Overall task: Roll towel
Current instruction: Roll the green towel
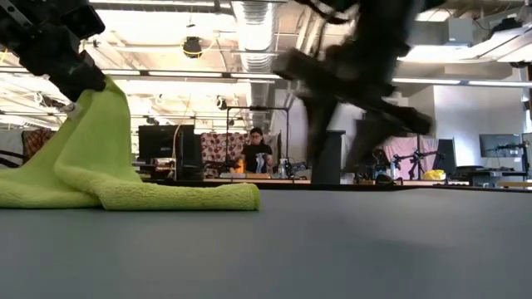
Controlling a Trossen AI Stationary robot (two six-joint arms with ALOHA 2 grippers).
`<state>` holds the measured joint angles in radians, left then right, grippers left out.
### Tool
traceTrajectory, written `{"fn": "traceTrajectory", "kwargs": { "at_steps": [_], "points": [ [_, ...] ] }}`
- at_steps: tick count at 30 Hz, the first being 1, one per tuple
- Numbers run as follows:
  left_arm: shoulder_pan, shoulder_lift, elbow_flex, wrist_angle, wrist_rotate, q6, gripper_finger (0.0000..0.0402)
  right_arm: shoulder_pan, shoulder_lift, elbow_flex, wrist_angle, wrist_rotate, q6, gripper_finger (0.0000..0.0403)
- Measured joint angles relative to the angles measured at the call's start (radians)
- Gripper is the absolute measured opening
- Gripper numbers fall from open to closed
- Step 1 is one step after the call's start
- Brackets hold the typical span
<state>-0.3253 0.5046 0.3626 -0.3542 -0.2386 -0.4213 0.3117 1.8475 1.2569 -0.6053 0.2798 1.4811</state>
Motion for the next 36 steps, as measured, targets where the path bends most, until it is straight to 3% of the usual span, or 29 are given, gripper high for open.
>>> {"fn": "traceTrajectory", "kwargs": {
  "at_steps": [2,8,14,18,23,26,30,36],
  "points": [
    [-0.004,0.018,0.0,0.0,0.01,-0.023,0.0,0.028,-0.004,-0.022,0.03,0.005,-0.058,0.0239],
    [-0.036,0.088,0.0,0.006,0.017,-0.077,0.0,0.085,0.005,-0.024,0.153,0.115,-0.494,0.0228],
    [-0.042,0.148,0.0,0.01,0.009,-0.134,0.0,0.019,0.005,-0.024,0.23,0.25,-0.969,0.0223],
    [-0.042,0.163,0.0,0.009,-0.018,-0.161,0.0,-0.145,0.005,-0.024,0.316,0.034,-1.02,0.0223],
    [-0.042,0.163,0.0,0.008,-0.05,-0.178,0.0,-0.308,0.005,-0.024,0.446,-0.077,-1.108,0.0223],
    [-0.042,0.162,0.0,0.008,-0.07,-0.178,0.0,-0.366,0.01,-0.024,0.495,-0.202,-1.133,0.0223],
    [-0.042,0.162,0.0,0.007,-0.093,-0.176,0.0,-0.399,0.06,-0.026,0.507,-0.28,-1.15,0.0223],
    [-0.042,0.163,0.001,-0.003,-0.111,-0.158,0.0,-0.398,0.134,-0.011,0.617,-0.285,-1.214,0.0223]
  ]
}}
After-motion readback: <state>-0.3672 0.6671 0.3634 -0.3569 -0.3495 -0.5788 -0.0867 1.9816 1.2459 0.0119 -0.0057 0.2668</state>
